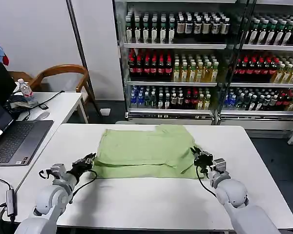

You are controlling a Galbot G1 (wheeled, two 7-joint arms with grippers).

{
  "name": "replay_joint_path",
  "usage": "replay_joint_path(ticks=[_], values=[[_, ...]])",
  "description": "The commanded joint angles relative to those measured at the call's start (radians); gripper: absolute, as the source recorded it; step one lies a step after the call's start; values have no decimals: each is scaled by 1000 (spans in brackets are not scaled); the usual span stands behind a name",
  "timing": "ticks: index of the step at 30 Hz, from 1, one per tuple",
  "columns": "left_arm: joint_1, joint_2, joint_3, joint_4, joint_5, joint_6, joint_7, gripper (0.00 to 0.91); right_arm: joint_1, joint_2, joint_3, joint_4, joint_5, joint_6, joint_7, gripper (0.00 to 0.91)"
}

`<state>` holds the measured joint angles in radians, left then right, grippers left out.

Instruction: Fold and organize the clothes.

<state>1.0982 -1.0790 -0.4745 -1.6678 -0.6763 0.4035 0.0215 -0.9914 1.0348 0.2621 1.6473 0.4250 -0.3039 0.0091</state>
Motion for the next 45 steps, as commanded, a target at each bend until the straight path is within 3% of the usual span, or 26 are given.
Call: replay_joint_path(ticks=[1,5,10,15,20,21,22,29,45], values=[[48,46,-46,-63,-1,-38,5,907,-91,-37,59,77,4,0,2,907],[164,65,-50,-190,-1,-21,-24,907,-223,-68,119,206,18,-2,35,907],[267,50,-29,-276,38,64,-65,907,-375,-55,134,305,13,-14,99,907],[267,34,2,-260,113,119,-71,907,-406,-38,119,266,2,-29,103,907],[254,24,6,-228,100,95,-96,907,-390,-18,108,242,29,-30,122,907],[250,24,7,-223,100,95,-105,50,-389,-17,106,239,32,-29,125,343],[246,24,9,-217,100,98,-123,50,-383,-15,103,236,43,-28,128,0],[228,27,5,-186,30,108,-117,50,-369,-8,94,229,73,-28,126,0],[200,30,39,-137,85,112,-110,50,-343,-4,83,224,71,-32,119,0]])
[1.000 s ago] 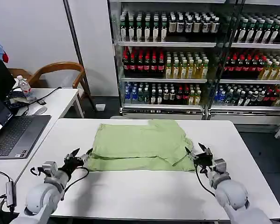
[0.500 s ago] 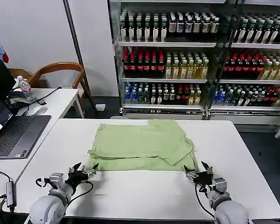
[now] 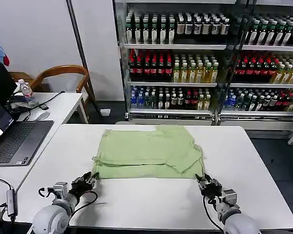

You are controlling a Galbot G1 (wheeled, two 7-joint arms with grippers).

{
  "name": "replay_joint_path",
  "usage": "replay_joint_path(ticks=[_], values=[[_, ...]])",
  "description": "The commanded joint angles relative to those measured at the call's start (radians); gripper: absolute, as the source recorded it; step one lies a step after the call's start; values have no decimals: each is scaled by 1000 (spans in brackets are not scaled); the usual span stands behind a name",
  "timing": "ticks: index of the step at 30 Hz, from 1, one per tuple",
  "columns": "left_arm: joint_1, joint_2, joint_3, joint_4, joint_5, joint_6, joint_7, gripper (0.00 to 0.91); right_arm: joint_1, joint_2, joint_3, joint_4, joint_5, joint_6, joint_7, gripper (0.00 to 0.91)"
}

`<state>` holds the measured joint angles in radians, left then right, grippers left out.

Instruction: Fold and organize the clothes.

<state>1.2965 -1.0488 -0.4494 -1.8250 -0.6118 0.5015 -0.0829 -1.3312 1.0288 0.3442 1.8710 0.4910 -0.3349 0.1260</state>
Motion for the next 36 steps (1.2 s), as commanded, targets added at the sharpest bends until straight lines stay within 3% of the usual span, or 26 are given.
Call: replay_joint_path(ticks=[1,8,17,24,36], values=[[2,1,15,19,25,12,-3,50,-1,3,0,-2,2,0,0,0],[48,14,7,-30,76,1,27,50,-54,-25,14,58,-5,0,-7,0],[202,42,-72,-138,73,-24,37,50,-293,-78,141,236,-55,12,-38,0],[331,48,-127,-240,71,-37,40,50,-449,-73,161,298,-140,52,-37,0],[499,60,-187,-323,82,-69,51,50,-587,-70,235,367,-174,76,-31,0]])
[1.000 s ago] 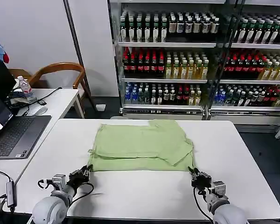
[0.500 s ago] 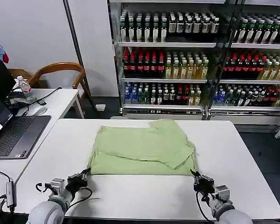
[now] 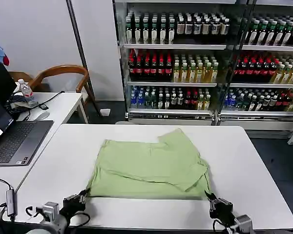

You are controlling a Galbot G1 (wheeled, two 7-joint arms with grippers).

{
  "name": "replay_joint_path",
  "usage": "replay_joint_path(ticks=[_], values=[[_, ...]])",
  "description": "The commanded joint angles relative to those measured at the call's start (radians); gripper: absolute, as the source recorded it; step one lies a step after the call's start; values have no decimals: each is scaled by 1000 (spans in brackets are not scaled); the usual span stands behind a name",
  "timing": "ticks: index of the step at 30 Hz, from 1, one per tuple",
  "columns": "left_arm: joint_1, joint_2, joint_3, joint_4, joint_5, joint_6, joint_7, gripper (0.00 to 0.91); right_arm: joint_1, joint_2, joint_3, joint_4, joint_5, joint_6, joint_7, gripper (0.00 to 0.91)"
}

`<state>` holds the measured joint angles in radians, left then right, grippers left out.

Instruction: Fold and organize the clothes.

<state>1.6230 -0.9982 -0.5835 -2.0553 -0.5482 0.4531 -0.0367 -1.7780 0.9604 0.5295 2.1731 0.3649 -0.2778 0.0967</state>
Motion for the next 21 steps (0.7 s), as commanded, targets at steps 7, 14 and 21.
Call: replay_joint_path(ticks=[7,14,21], values=[[226,30,-47,-149,42,-16,-25,907,-162,12,57,78,-59,37,34,907],[197,47,-89,-180,-46,45,-39,907,-185,1,90,115,-107,64,22,907],[106,91,-156,-229,-119,62,-33,907,-106,-66,172,149,-1,50,-25,907]])
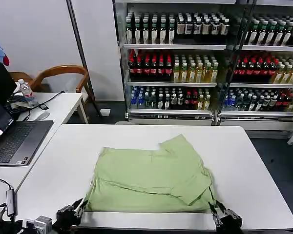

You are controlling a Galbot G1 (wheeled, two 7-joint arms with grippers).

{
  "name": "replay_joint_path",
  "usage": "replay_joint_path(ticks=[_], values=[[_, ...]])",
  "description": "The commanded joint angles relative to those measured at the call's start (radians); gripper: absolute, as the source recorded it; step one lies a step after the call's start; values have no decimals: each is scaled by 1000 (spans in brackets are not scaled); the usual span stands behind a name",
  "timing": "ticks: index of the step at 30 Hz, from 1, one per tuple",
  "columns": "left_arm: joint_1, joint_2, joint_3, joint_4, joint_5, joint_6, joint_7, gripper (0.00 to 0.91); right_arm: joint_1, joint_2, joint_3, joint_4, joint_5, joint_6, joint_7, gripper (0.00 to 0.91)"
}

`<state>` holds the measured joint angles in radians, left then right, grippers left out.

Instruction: Fold and organize the clothes.

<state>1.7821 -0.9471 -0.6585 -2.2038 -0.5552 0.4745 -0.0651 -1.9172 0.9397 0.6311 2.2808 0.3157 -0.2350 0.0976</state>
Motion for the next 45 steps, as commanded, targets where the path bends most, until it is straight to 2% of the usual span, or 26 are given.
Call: replay_joint_path(ticks=[1,3,4,6,8,9,10,12,17,19,27,31,45], values=[[-101,40,-64,-67,-112,37,0,907,97,-45,44,24,79,-5,-16,907],[-166,41,-35,-43,-112,27,16,907,175,-43,12,1,118,-26,0,907],[-213,43,5,-6,-110,10,25,907,289,-39,-49,-44,155,-71,27,907],[-287,46,60,45,-106,-10,20,907,402,-29,-115,-103,166,-108,68,907],[-365,46,105,95,-104,-9,10,907,563,-14,-202,-171,208,-135,143,907],[-379,46,126,117,-104,-9,6,907,621,0,-243,-208,222,-181,164,907],[-435,46,151,153,-104,-9,0,907,699,11,-287,-253,224,-210,173,907],[-475,48,186,197,-112,-13,4,907,775,23,-335,-328,223,-209,189,907],[-591,55,249,298,-120,-34,18,907,983,61,-406,-502,256,-238,155,907],[-635,56,272,339,-121,-36,19,907,1080,109,-443,-612,253,-249,141,907],[-790,49,333,500,-123,-45,41,907,1260,229,-536,-859,243,-244,127,907],[-818,33,381,540,-119,-42,57,907,1348,294,-554,-960,242,-230,126,907],[-967,-41,487,768,-62,-73,75,907,1441,393,-547,-1215,188,-167,104,907]])
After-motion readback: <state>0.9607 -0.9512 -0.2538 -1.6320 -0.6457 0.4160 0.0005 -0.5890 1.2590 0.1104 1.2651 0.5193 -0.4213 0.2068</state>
